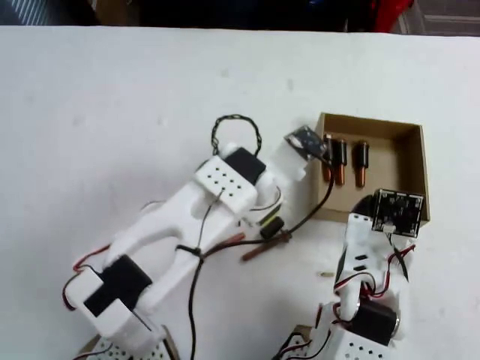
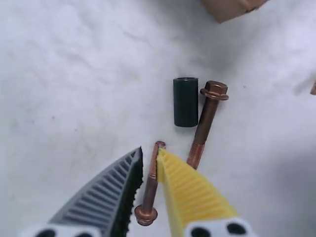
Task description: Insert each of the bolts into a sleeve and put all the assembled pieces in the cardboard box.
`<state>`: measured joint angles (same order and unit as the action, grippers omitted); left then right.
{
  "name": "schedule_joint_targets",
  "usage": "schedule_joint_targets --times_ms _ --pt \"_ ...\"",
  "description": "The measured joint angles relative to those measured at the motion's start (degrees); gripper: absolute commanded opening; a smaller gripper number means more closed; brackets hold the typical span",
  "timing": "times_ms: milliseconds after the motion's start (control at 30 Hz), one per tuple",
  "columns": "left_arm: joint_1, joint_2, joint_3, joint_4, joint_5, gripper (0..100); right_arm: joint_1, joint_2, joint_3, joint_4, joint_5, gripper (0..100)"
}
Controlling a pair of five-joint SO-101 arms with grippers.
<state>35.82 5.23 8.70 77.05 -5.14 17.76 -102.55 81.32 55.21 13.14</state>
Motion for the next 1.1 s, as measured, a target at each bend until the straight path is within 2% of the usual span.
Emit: schedule_joint_targets --times_ms 167,500,800,1100 --pt "0.26 0.0 0.0 0.09 0.0 8 3.43 0.0 0.0 -1.05 0.0 1.7" --pt "0.18 0.0 0.0 0.79 0.0 8 4.57 0.0 0.0 -1.14 0.0 1.7" --pt "3.96 0.0 0.0 0.79 0.0 8 12.75 0.0 0.0 -1.14 0.0 1.7" --pt "5.71 0.0 0.0 0.79 0.0 8 14.95 0.0 0.0 -2.2 0.0 1.7"
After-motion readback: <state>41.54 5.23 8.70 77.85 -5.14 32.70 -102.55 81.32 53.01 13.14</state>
